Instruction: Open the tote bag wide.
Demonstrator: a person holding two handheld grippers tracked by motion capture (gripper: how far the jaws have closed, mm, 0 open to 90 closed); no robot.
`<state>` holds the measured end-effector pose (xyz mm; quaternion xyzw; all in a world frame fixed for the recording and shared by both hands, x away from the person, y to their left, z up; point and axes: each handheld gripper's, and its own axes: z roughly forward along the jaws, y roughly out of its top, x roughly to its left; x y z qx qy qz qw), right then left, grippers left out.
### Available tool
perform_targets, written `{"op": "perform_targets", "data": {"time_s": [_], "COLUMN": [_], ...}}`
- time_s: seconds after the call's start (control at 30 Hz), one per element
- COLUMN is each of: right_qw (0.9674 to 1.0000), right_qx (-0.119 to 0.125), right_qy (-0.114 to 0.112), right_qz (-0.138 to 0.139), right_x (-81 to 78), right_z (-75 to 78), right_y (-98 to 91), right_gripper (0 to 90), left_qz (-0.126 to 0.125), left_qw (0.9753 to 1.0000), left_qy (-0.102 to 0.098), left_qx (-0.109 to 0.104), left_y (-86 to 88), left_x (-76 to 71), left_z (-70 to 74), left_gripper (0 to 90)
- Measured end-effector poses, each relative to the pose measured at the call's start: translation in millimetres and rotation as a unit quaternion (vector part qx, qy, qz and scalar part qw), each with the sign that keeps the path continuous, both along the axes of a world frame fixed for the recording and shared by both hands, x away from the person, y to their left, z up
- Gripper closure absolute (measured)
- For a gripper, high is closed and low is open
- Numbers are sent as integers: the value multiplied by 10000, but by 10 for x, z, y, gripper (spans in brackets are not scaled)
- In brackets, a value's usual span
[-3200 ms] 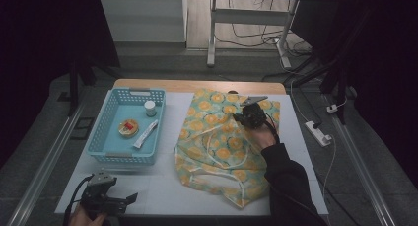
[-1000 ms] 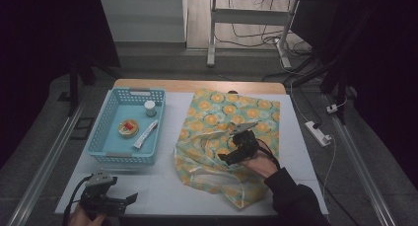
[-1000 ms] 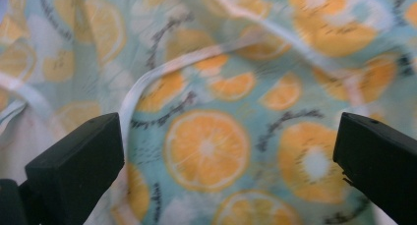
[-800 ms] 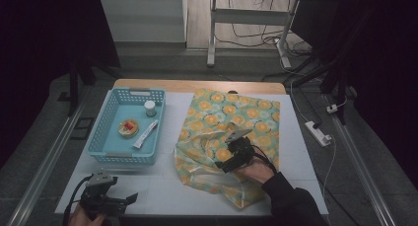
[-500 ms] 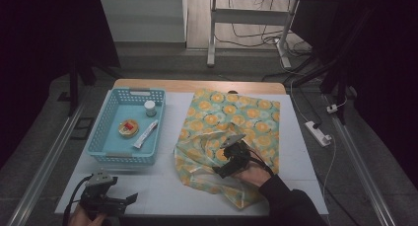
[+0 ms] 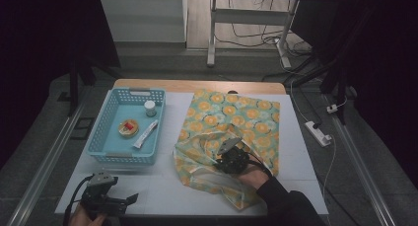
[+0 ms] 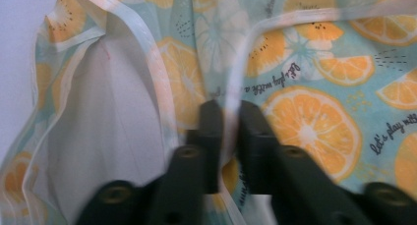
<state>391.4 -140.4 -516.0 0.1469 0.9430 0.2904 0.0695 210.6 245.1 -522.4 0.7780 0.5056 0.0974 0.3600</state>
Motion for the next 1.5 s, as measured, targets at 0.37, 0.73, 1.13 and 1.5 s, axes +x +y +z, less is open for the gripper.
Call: {"op": "perform_targets", "data": {"time_s": [0.37, 0.73, 1.13, 1.5], "right_qw": [9984, 9951, 9916, 9885], "right_qx": [416, 799, 1130, 1345], "right_qy": [192, 88, 27, 44], "right_qz": [-344, -572, -625, -684], "right_x": [115, 226, 307, 355], "right_z": [136, 327, 555, 732], "right_y": [-94, -166, -172, -114], "right_gripper": [898, 900, 900, 900], "left_qz": [-5, 9, 22, 51], "left_qw": [10000, 10000, 10000, 9999], "left_qy": [11, 43, 70, 96], "left_qx": [4, -1, -24, -36], "left_y": [-3, -4, 4, 7], "left_x": [5, 13, 17, 25], "left_z": [-3, -4, -7, -10], "left_gripper": [17, 17, 17, 16]}}
